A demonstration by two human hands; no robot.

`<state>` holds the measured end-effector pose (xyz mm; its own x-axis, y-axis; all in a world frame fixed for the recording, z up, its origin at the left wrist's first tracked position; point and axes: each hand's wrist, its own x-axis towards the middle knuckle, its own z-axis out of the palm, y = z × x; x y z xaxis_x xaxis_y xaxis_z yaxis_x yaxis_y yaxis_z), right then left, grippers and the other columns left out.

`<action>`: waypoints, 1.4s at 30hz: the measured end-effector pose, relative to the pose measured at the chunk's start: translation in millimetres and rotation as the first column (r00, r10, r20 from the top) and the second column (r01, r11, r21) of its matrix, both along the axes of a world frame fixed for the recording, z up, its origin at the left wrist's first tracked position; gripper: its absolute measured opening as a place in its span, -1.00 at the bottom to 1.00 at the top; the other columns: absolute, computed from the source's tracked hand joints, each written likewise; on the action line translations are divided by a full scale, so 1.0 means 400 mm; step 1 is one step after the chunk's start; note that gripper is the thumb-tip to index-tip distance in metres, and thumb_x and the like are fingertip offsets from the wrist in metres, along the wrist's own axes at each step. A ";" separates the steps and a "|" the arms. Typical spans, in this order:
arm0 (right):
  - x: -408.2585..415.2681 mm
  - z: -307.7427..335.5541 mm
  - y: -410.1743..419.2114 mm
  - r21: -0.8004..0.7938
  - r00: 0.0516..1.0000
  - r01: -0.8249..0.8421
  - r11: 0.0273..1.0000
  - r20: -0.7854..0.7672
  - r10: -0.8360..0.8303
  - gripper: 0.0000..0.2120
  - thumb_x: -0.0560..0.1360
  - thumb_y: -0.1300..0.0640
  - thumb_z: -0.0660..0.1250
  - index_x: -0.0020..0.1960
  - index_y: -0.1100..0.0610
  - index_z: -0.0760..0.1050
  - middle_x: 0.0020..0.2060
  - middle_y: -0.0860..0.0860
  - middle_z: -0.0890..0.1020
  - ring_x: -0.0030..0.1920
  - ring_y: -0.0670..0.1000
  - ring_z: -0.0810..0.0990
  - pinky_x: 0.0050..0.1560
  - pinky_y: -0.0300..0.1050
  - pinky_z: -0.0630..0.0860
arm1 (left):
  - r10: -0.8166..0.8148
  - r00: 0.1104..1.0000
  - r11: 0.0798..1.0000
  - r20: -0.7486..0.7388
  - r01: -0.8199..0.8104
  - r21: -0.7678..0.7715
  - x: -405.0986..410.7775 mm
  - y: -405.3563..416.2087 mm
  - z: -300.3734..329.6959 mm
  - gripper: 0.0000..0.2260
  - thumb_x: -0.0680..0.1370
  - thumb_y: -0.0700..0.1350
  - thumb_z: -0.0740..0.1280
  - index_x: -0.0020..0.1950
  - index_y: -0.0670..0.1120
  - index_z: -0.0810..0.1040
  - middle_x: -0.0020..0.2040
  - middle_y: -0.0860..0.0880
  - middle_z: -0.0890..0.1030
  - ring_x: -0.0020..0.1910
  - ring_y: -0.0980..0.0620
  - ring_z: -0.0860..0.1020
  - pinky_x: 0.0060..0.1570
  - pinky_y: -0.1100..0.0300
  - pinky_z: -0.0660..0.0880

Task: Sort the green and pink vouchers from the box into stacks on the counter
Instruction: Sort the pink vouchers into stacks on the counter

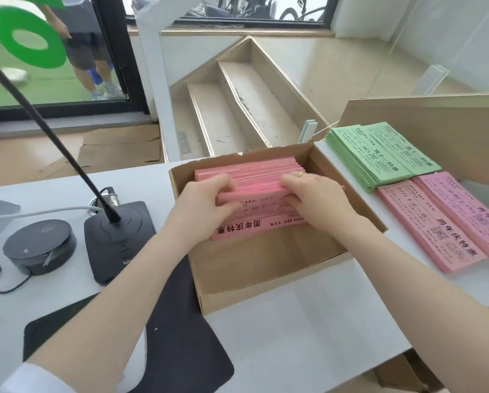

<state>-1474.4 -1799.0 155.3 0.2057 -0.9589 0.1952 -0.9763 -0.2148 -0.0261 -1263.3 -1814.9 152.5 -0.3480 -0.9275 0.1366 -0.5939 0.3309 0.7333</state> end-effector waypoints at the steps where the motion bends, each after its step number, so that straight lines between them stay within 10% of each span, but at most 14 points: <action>1: -0.012 0.020 0.011 -0.083 0.998 0.005 0.997 0.066 0.001 -0.89 0.50 0.19 0.25 0.01 0.16 0.44 -0.02 0.04 0.57 0.00 0.15 0.52 -0.25 -0.12 0.20 | 0.033 0.986 0.999 -0.164 -0.030 0.023 -0.013 0.020 0.019 -0.88 0.44 -0.13 0.43 -0.16 0.03 0.50 -0.31 0.07 0.58 -0.35 0.06 0.53 -0.31 0.25 0.47; 4: -0.053 0.088 0.048 -0.227 0.982 -0.007 0.974 0.184 0.050 -0.85 0.47 0.24 0.28 0.04 0.19 0.49 -0.05 0.09 0.59 -0.07 0.19 0.52 -0.22 -0.10 0.21 | 0.009 0.887 1.000 -0.462 -0.018 -0.016 -0.079 0.094 0.080 -0.82 0.44 -0.20 0.43 -0.13 0.09 0.56 -0.25 0.07 0.63 -0.27 0.17 0.55 -0.24 0.31 0.50; 10: -0.227 0.177 0.214 -0.468 0.996 -0.077 0.880 -0.006 0.084 -0.87 0.35 0.30 0.36 -0.10 0.21 0.51 -0.28 0.10 0.61 -0.33 0.14 0.59 -0.31 -0.10 0.43 | -0.113 0.859 0.985 -0.500 0.032 -0.167 -0.263 0.228 0.130 -0.73 0.45 -0.25 0.42 -0.06 0.15 0.62 -0.14 0.26 0.64 -0.16 0.26 0.58 -0.10 0.34 0.51; 22: -0.509 -0.072 0.433 0.129 0.997 -0.065 0.989 -0.019 0.068 -0.75 0.53 0.08 0.25 0.16 0.16 0.42 -0.03 0.07 0.58 0.00 0.14 0.53 -0.12 -0.07 0.26 | 0.138 0.811 0.957 -0.568 0.037 0.286 -0.535 0.427 -0.168 -0.74 0.48 -0.41 0.31 -0.12 -0.05 0.58 -0.30 0.18 0.65 -0.29 0.26 0.56 -0.21 0.40 0.48; 26: -0.615 -0.084 0.441 0.069 0.978 0.061 0.996 0.193 -0.074 -0.84 0.46 0.06 0.34 0.01 0.10 0.52 -0.12 -0.01 0.62 -0.04 0.09 0.54 0.00 -0.06 0.37 | 0.228 0.790 0.937 -0.570 -0.020 0.348 -0.518 0.438 -0.212 -0.78 0.48 -0.38 0.31 -0.09 -0.06 0.56 -0.29 0.15 0.65 -0.27 0.22 0.56 -0.21 0.35 0.49; 30: -0.679 -0.125 0.469 0.380 0.562 0.009 0.925 0.763 -0.319 -0.87 0.43 0.22 0.40 -0.02 0.13 0.55 -0.08 0.00 0.66 -0.03 -0.08 0.60 0.01 -0.25 0.51 | 0.226 0.769 0.936 -0.598 -0.001 0.353 -0.523 0.440 -0.209 -0.79 0.47 -0.38 0.32 -0.10 -0.06 0.49 -0.36 0.16 0.61 -0.35 0.23 0.53 -0.36 0.39 0.45; 34: -0.629 -0.214 0.495 0.381 0.223 -0.113 0.918 0.910 -0.350 -0.82 0.43 0.31 0.39 0.02 0.18 0.54 -0.06 0.03 0.68 0.00 -0.02 0.63 0.06 -0.11 0.53 | 0.247 0.717 0.934 -0.651 0.003 0.358 -0.552 0.443 -0.215 -0.72 0.40 -0.35 0.40 -0.13 -0.05 0.37 -0.36 0.17 0.58 -0.38 0.23 0.51 -0.42 0.38 0.43; 42: -0.652 -0.215 0.523 0.258 0.093 0.092 0.962 0.959 -0.266 -0.78 0.47 0.30 0.34 0.09 0.14 0.49 -0.05 -0.03 0.65 0.03 -0.04 0.62 0.10 -0.10 0.55 | 0.236 0.779 0.936 -0.581 -0.021 0.352 -0.612 0.433 -0.222 -0.79 0.46 -0.38 0.34 -0.08 -0.09 0.45 -0.26 0.15 0.63 -0.24 0.20 0.59 -0.20 0.31 0.54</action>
